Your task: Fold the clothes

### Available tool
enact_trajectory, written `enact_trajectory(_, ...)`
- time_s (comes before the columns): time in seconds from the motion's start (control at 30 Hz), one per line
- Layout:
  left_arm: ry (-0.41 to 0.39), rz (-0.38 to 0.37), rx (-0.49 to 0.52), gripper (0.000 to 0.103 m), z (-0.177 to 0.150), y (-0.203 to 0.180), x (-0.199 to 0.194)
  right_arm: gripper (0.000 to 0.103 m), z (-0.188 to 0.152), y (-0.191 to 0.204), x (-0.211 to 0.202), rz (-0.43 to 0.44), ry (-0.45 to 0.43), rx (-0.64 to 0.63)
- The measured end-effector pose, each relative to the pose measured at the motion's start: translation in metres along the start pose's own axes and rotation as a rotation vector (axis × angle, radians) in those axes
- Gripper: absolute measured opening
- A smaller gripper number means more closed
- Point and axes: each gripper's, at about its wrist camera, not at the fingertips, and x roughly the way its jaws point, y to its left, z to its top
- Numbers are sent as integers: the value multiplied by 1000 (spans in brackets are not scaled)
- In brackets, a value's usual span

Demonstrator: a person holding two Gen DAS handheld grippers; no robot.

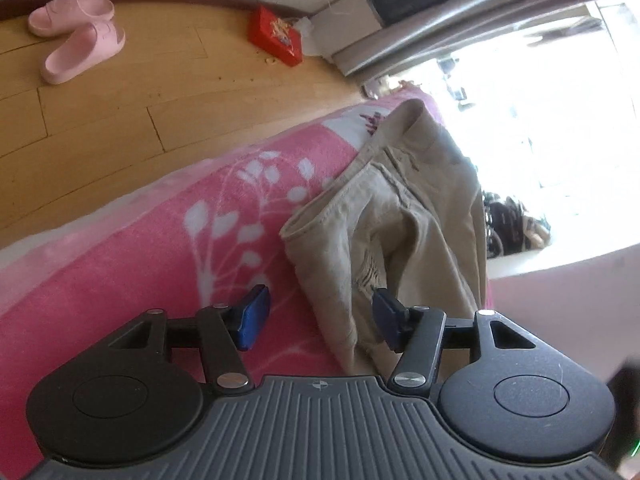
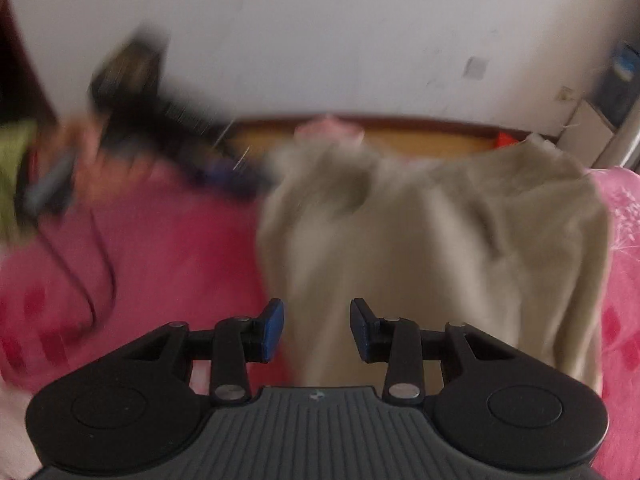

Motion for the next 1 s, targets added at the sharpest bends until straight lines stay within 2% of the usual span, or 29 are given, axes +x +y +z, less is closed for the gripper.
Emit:
enact_trajectory(0.07,-22,9,-12,35,0,0,1,39,-7,12,13,-54,44,2)
enact_trajectory(0.1,-28,18,-17,30,0,0,2,39,-10,17,19,-83,64,7)
enact_trajectory(0.13,-35,27,-21,19,0,0,3,39,-13,16,24,-121,73,22)
enact_trajectory(0.17,-40,35,-26,15,-1,0,3,39,-16,17,27,-159,77,19)
enact_trajectory(0.23,-45,51,-30,12,-2,-3,3,38,-23,17,31,-190,68,9)
enact_trajectory(0.4,-37,51,2,12,-3,-7,1,7,-23,-1,26,-212,22,109)
enact_trajectory(0.47,-8,35,6,17,-4,-7,4,7,-22,-14,22,-247,-3,138)
enact_trajectory(0.53,3,24,8,22,-4,-8,7,7,-22,-31,19,-245,-14,207)
enact_trajectory(0.63,2,21,7,24,-4,-8,12,7,-21,-53,18,-208,-36,313)
enact_trajectory(0.7,-8,21,0,13,-4,-8,13,4,-24,-61,17,-160,-51,376)
enact_trajectory(0.77,-20,10,-9,7,-4,-12,4,2,-24,-60,8,-88,-58,398)
enact_trajectory(0.9,-10,-41,-35,6,2,-18,-30,2,-25,-56,-11,59,-73,435)
enact_trajectory(1.0,33,-10,1,6,5,-19,-50,2,-21,-37,-33,200,-44,365)
